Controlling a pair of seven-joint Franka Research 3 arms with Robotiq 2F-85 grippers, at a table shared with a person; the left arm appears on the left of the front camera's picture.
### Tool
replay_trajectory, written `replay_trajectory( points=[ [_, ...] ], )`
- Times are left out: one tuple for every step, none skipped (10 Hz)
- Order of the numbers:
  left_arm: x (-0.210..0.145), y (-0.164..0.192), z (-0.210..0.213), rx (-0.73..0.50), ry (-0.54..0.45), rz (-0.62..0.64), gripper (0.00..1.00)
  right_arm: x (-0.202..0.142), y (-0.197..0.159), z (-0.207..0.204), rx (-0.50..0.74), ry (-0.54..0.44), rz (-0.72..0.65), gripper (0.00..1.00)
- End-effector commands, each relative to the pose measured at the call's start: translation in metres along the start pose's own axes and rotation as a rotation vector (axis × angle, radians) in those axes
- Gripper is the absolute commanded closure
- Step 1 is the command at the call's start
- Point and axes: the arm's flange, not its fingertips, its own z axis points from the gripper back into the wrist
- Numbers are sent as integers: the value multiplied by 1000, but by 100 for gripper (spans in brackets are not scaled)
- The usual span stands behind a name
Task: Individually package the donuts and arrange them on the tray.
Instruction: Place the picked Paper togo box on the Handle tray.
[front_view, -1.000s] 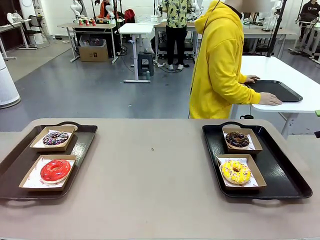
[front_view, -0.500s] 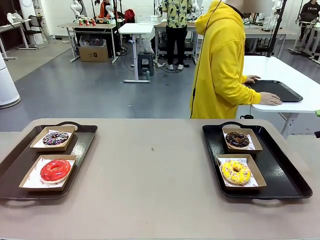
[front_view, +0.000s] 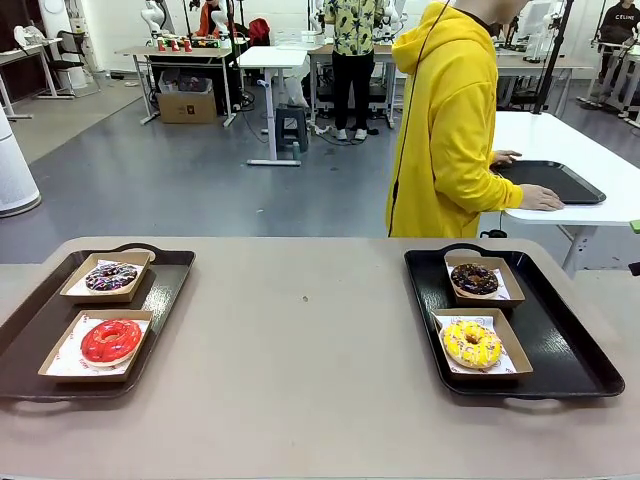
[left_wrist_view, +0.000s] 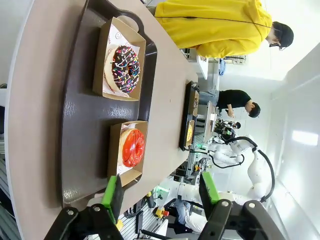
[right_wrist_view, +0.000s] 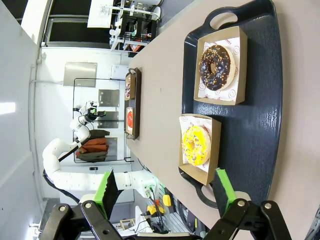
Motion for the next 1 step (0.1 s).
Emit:
replay_trajectory(
  points=[
    [-4,-2,-1,14,-6,-4,20,0,0,-1,-2,-3,-3,0]
  ],
)
